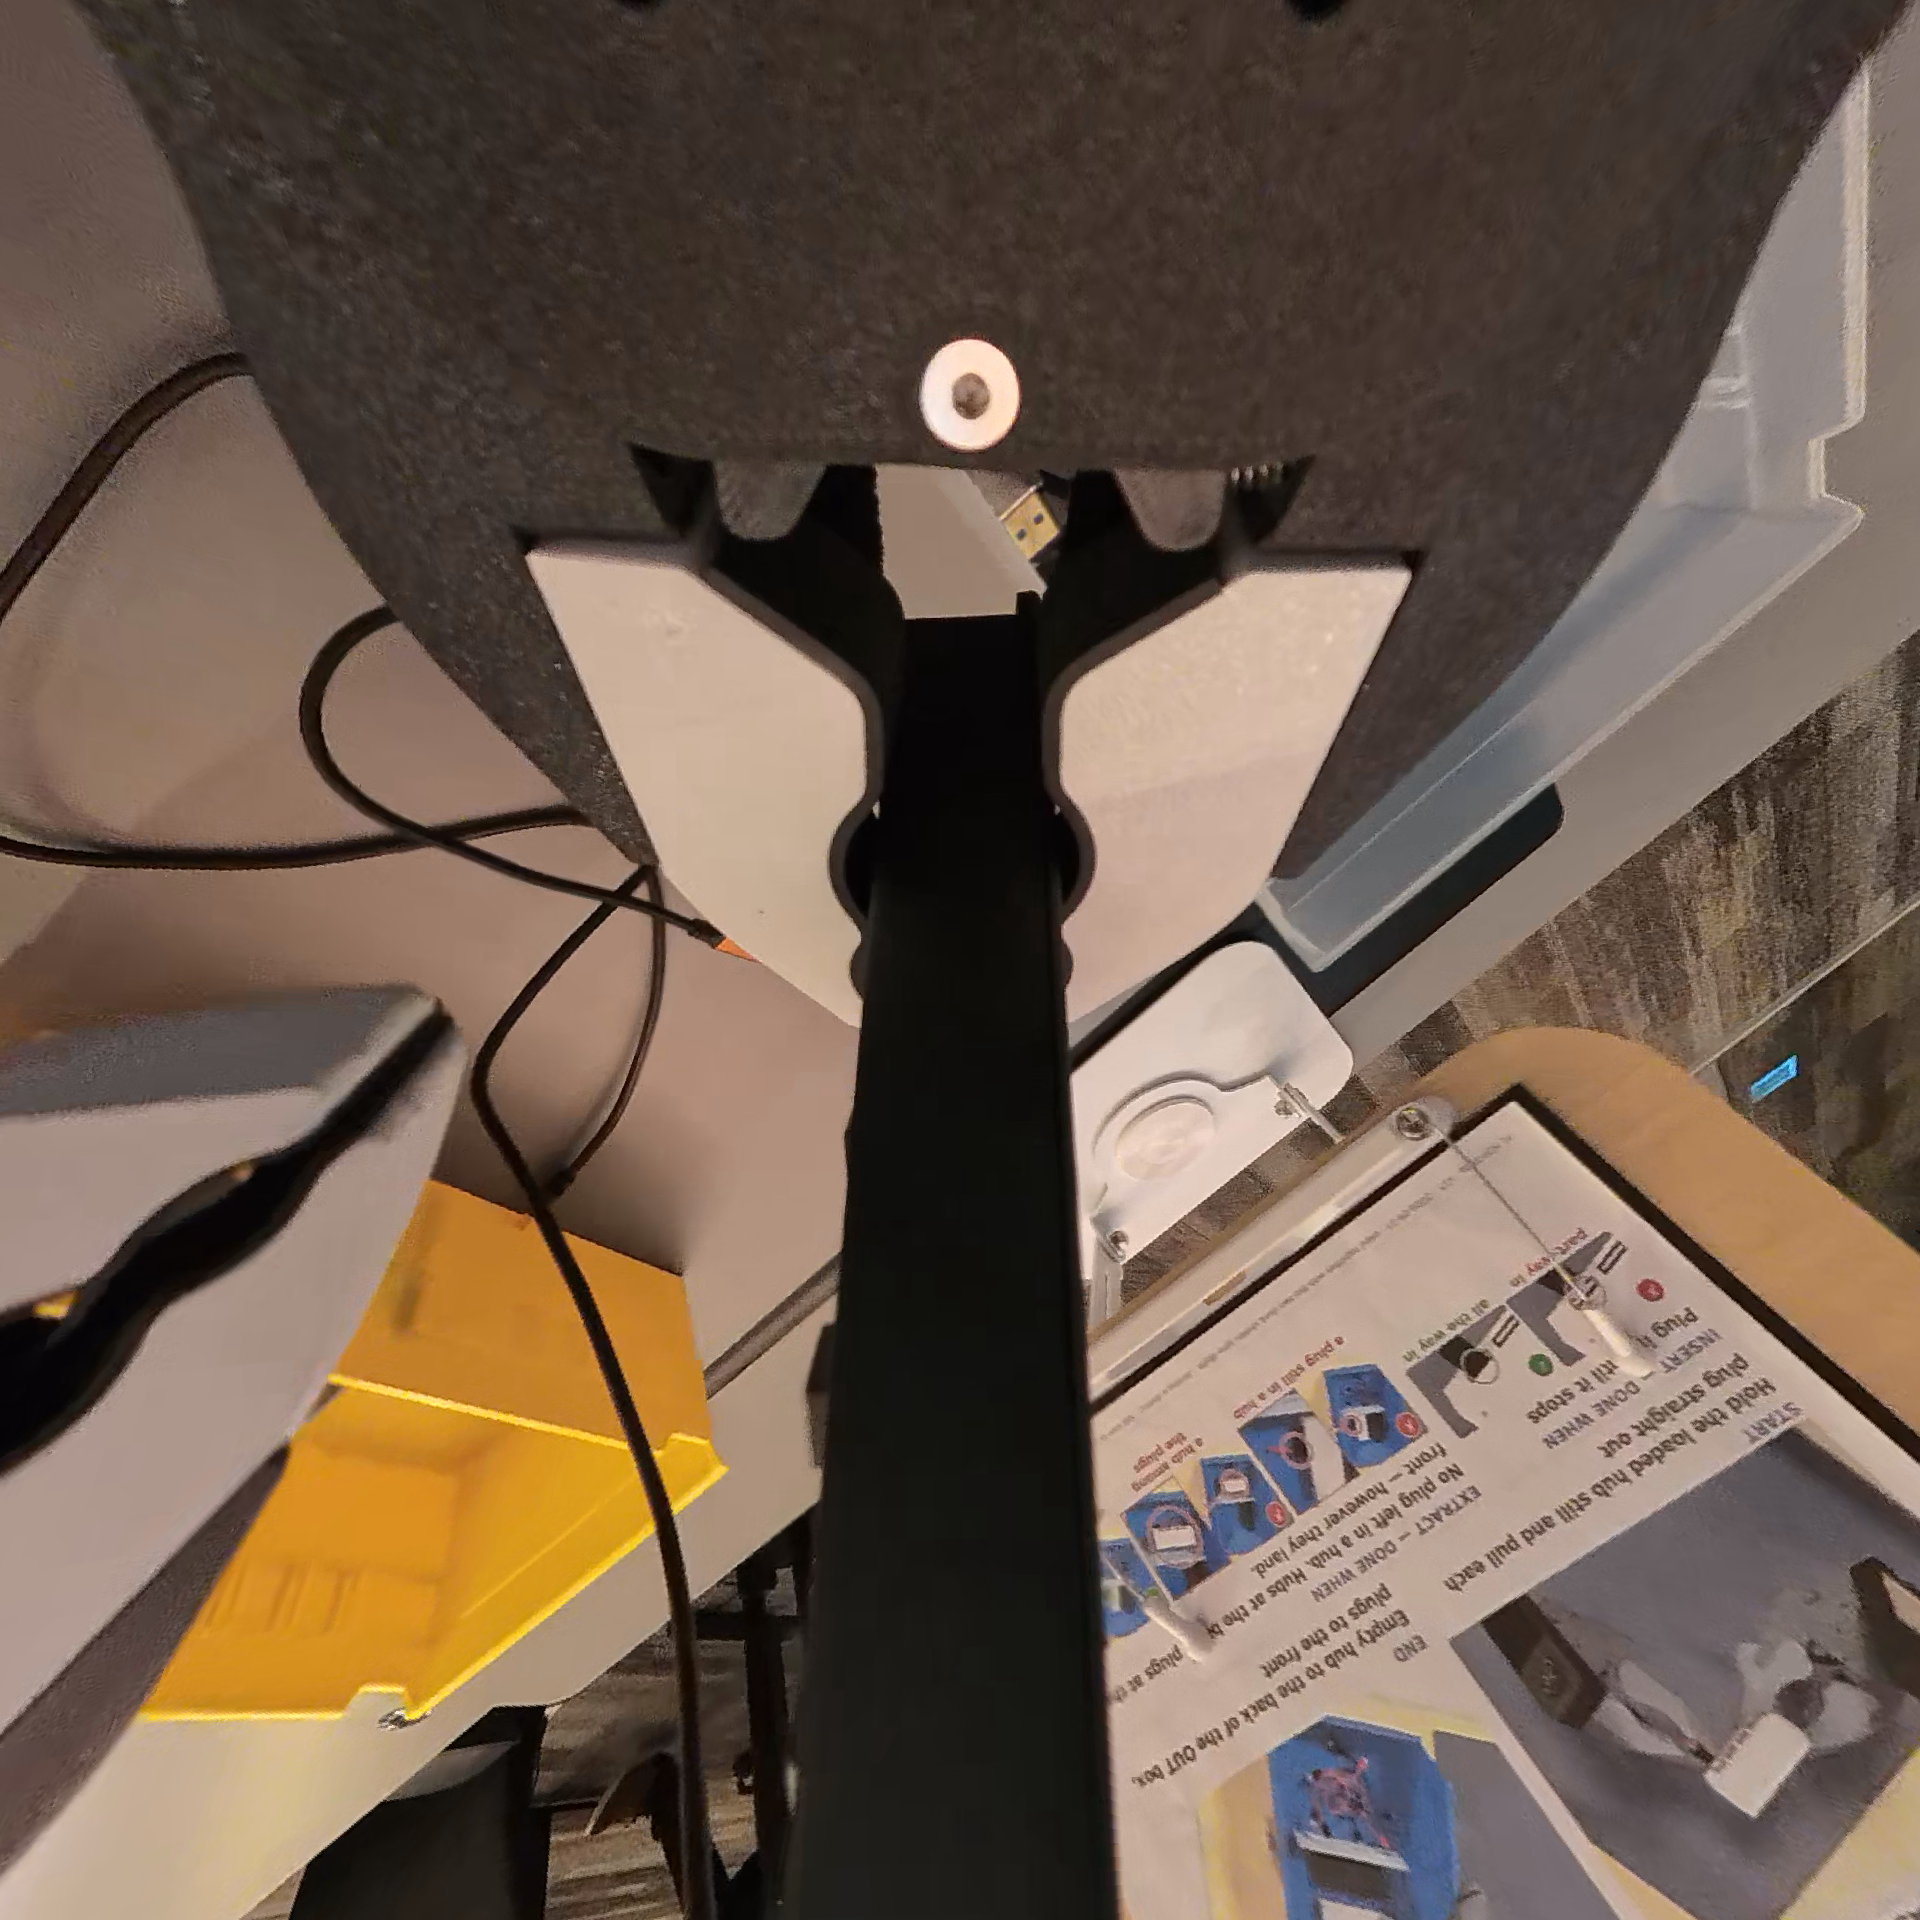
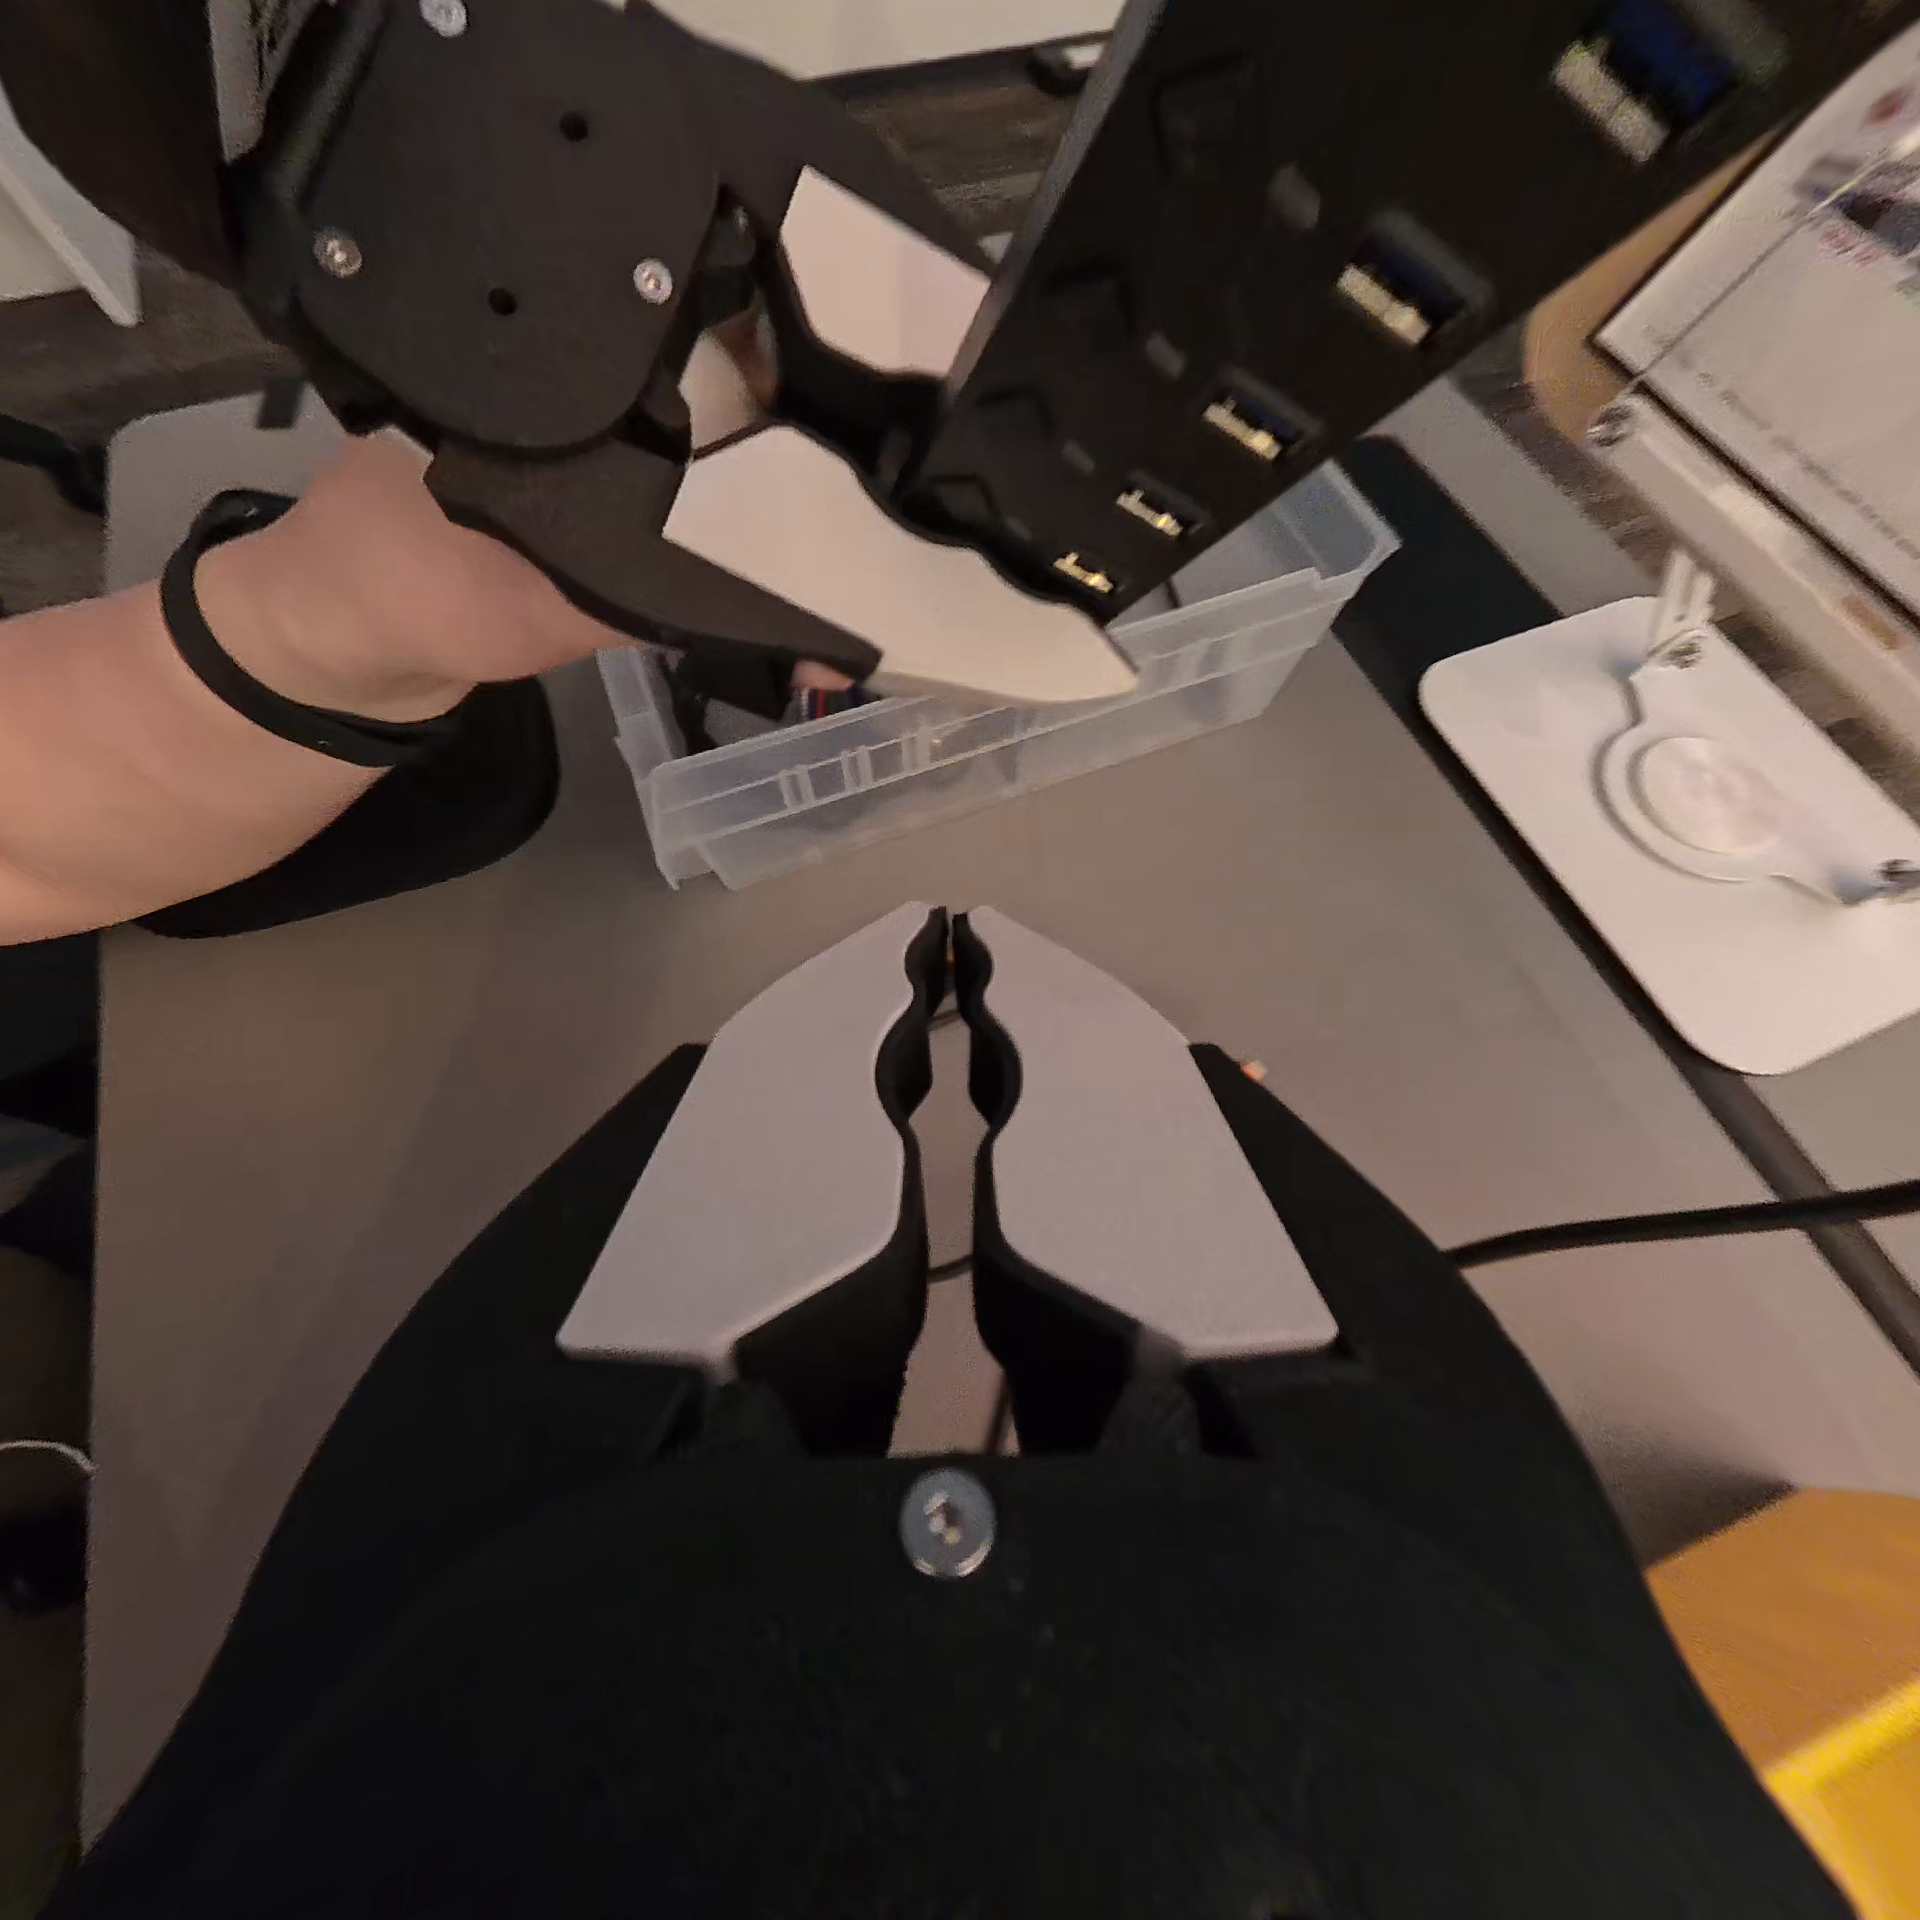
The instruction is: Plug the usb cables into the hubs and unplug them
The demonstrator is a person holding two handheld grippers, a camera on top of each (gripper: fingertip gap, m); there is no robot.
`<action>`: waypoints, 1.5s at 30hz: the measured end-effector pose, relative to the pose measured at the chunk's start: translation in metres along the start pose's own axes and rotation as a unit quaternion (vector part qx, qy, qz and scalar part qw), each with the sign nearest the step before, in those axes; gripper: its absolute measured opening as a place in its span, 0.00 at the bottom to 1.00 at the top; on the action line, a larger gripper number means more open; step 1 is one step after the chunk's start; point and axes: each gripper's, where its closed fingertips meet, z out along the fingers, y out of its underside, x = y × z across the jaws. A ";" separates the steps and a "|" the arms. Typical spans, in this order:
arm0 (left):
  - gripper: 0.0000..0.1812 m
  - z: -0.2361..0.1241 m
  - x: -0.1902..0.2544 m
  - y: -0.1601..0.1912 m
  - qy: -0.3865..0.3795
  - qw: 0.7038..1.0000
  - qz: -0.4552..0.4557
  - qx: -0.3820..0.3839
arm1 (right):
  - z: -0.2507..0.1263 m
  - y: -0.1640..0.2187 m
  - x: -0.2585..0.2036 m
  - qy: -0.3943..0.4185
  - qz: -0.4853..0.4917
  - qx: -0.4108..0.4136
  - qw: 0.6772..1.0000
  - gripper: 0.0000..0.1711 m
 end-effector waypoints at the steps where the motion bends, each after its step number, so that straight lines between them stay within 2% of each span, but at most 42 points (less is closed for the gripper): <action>1: 0.15 0.000 -0.002 0.000 -0.001 1.000 -0.002 0.000 | 0.005 0.002 -0.003 -0.012 0.004 0.002 1.000 0.01; 5: 0.15 -0.001 -0.007 0.003 -0.003 1.000 -0.012 -0.001 | 0.040 0.017 -0.015 -0.038 0.012 -0.007 0.999 0.06; 8: 0.15 0.000 -0.011 0.005 -0.005 1.000 -0.017 -0.002 | 0.072 0.035 -0.016 -0.013 -0.001 -0.021 1.000 0.13; 12: 0.15 0.000 -0.011 0.005 0.004 1.000 -0.030 0.002 | 0.099 0.061 -0.016 0.033 -0.037 -0.043 0.998 0.13; 21: 0.15 0.004 -0.011 0.007 0.006 1.000 -0.029 -0.003 | 0.131 0.115 -0.017 0.049 0.003 -0.140 0.989 0.13; 30: 0.15 0.004 -0.009 0.006 0.008 1.000 -0.025 -0.001 | 0.138 0.122 -0.015 0.048 0.018 -0.141 0.989 0.04; 33: 0.15 0.003 -0.010 0.006 0.006 1.000 -0.024 -0.002 | 0.132 0.120 -0.013 0.038 -0.002 -0.146 0.989 0.03; 36: 0.14 0.002 -0.013 0.006 0.006 1.000 -0.027 0.001 | 0.113 0.102 -0.014 0.013 -0.033 -0.138 0.990 0.03; 39: 0.15 -0.001 -0.016 0.003 0.003 1.000 -0.030 0.006 | 0.081 0.079 -0.033 -0.079 -0.085 -0.114 0.987 0.03; 41: 0.15 -0.003 -0.017 0.002 0.003 0.999 -0.033 0.011 | 0.051 0.067 -0.055 -0.179 -0.116 -0.079 0.974 0.03; 45: 0.15 -0.004 -0.015 0.000 0.008 0.999 -0.031 0.013 | -0.018 0.035 -0.084 -0.359 -0.078 0.039 0.929 0.03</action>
